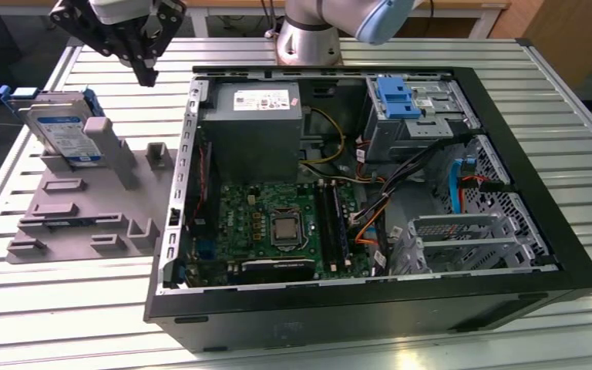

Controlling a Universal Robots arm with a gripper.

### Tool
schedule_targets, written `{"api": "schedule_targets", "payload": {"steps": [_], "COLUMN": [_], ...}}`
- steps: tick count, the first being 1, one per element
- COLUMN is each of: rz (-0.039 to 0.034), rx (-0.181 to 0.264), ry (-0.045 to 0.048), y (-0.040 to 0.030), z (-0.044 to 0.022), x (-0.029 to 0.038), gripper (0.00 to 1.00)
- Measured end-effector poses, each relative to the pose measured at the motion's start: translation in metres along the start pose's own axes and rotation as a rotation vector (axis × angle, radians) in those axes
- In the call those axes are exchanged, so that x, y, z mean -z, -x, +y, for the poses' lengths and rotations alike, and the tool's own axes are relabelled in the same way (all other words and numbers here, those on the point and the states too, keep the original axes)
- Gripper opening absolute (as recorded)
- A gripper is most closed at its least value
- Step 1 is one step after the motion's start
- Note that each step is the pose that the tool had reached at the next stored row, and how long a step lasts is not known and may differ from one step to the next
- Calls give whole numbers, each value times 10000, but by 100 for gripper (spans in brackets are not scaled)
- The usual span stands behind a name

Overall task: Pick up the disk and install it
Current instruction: 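Reach for the disk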

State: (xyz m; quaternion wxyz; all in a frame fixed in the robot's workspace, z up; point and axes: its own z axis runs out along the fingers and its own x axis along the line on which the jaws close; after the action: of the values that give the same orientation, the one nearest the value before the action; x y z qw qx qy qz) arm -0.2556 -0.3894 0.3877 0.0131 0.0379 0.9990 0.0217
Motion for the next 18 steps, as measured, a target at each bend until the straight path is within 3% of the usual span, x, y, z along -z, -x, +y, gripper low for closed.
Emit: {"api": "schedule_targets", "payload": {"steps": [4,13,18], "rz": [0,1,1], "rx": [1,0,0], "ry": [-1,-1,0], "y": [-79,-382,-432], "z": [9,129,133], "x": [-1,-7,-11], "gripper": [11,11,11]}}
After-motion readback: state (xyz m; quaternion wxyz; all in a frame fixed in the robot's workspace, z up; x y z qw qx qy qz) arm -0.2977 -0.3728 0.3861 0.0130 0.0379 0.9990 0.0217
